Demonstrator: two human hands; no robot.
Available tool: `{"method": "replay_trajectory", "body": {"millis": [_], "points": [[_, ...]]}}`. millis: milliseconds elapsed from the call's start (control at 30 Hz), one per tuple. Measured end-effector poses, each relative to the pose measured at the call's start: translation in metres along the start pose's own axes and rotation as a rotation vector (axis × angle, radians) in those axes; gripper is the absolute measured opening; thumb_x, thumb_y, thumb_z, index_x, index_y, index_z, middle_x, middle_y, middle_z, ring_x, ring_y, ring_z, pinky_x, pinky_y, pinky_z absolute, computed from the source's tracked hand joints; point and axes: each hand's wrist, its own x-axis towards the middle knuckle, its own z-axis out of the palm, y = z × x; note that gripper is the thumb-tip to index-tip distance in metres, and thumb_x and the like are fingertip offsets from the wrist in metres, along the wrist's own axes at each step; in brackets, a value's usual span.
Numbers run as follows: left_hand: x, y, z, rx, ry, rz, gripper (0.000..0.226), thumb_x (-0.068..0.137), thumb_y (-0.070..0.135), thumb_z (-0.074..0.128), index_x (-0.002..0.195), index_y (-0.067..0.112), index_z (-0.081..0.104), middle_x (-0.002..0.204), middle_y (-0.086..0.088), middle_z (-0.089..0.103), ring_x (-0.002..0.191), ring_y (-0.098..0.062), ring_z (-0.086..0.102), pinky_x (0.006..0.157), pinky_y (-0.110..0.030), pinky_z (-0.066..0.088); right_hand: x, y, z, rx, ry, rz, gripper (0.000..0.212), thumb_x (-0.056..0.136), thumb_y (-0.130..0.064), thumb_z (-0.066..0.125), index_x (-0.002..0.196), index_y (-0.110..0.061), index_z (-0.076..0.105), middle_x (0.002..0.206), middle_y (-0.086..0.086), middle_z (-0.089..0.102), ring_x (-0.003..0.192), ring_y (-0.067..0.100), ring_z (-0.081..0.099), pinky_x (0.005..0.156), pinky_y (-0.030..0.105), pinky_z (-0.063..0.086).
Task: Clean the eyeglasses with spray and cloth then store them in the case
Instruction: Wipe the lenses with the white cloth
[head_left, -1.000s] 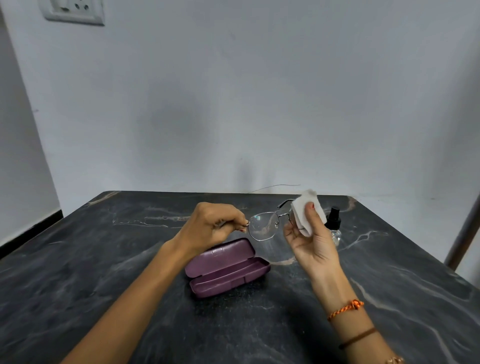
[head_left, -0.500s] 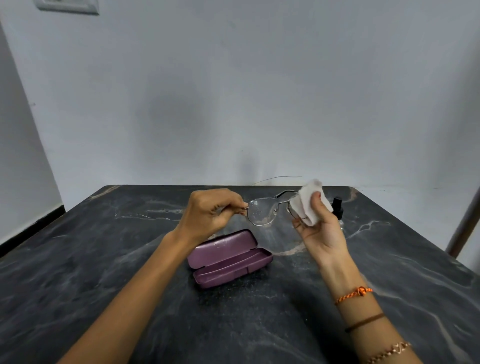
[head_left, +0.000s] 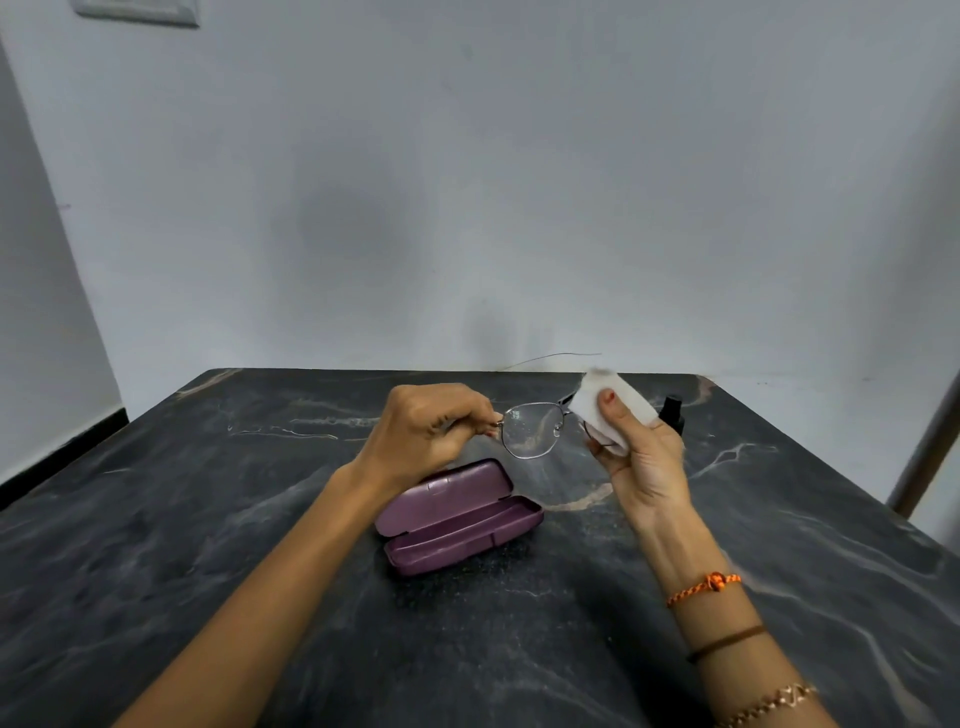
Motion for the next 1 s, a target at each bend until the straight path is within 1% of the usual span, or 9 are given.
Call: {"method": "replay_trajectory", "body": {"millis": [167,300,400,500,567,667,800,900,1000], "points": [[-0.001,-0.002,-0.004,0.017,0.073,-0.130,0.004,0.070,0.006,0.070,0.072,0.003,0.069,0.070,-0.004,0.068,0.069,-0.005,0.065,0.062,-0.018,0.055,0.003,-0.004,-0.007,-0.022,-0.090,0.101,0.085,0.010,-0.034,0.093,0.086,-0.006,0.067,0.070,0.002,0.074,0.065,0.012,0.071,0.051,0.021,0.055],[0.002,0.001,-0.006,-0.032,0.146,-0.293,0.008,0.065,0.000,0.070,0.073,0.000,0.071,0.066,-0.001,0.067,0.062,-0.005,0.066,0.057,-0.019,0.055,0.006,0.002,-0.009,0.154,-0.144,0.156,0.056,0.022,-0.025,0.094,0.073,-0.010,0.077,0.078,0.008,0.075,0.071,0.019,0.072,0.056,0.029,0.058],[-0.003,0.004,-0.006,-0.023,0.176,-0.357,0.016,0.064,-0.008,0.075,0.075,0.003,0.072,0.065,0.002,0.068,0.061,-0.004,0.066,0.056,-0.013,0.052,0.004,0.007,-0.006,0.273,-0.112,0.145,0.027,0.051,-0.018,0.082,0.076,-0.011,0.076,0.078,0.009,0.075,0.070,0.021,0.072,0.053,0.032,0.058],[-0.011,0.005,-0.010,-0.039,0.238,-0.455,0.027,0.064,-0.015,0.072,0.082,0.005,0.071,0.061,0.023,0.066,0.061,0.003,0.065,0.058,-0.008,0.050,0.002,0.014,0.002,0.324,-0.103,0.176,0.046,0.037,-0.021,0.090,0.078,-0.009,0.074,0.080,0.012,0.075,0.070,0.025,0.072,0.053,0.037,0.058],[-0.010,0.007,-0.013,-0.053,0.311,-0.509,0.031,0.065,-0.016,0.071,0.086,0.007,0.068,0.060,0.029,0.065,0.062,0.005,0.065,0.061,-0.007,0.050,-0.001,0.016,0.008,0.302,-0.074,0.211,0.036,0.058,-0.022,0.075,0.089,-0.008,0.065,0.078,0.010,0.075,0.068,0.025,0.072,0.054,0.038,0.059],[-0.003,0.009,-0.012,-0.080,0.394,-0.550,0.031,0.067,-0.016,0.070,0.091,0.003,0.065,0.071,0.012,0.068,0.061,0.007,0.064,0.062,-0.007,0.050,-0.002,0.023,0.009,0.286,-0.022,0.215,0.029,0.074,-0.027,0.052,0.097,-0.010,0.057,0.075,0.008,0.075,0.067,0.023,0.072,0.058,0.037,0.060],[0.003,0.003,-0.003,-0.088,0.393,-0.568,0.032,0.067,-0.015,0.070,0.093,0.002,0.064,0.064,0.025,0.066,0.062,0.007,0.064,0.063,-0.008,0.051,-0.004,0.026,0.003,0.294,0.047,0.193,0.022,0.093,-0.025,0.040,0.094,-0.012,0.058,0.074,0.008,0.075,0.067,0.023,0.072,0.061,0.035,0.060],[0.009,0.000,0.005,-0.059,0.430,-0.538,0.033,0.067,-0.018,0.069,0.095,-0.001,0.061,0.077,0.001,0.067,0.063,0.010,0.063,0.063,-0.007,0.050,-0.005,0.029,0.002,0.319,0.075,0.199,0.024,0.095,-0.025,0.037,0.098,-0.013,0.057,0.076,0.008,0.075,0.068,0.023,0.072,0.062,0.033,0.059],[0.013,-0.005,0.013,-0.002,0.468,-0.491,0.034,0.066,-0.019,0.068,0.094,-0.002,0.061,0.083,-0.006,0.065,0.064,0.014,0.061,0.063,-0.005,0.049,-0.003,0.033,-0.001,0.346,0.102,0.203,0.027,0.096,-0.027,0.035,0.100,-0.012,0.057,0.076,0.008,0.075,0.068,0.022,0.072,0.060,0.030,0.059]]}}
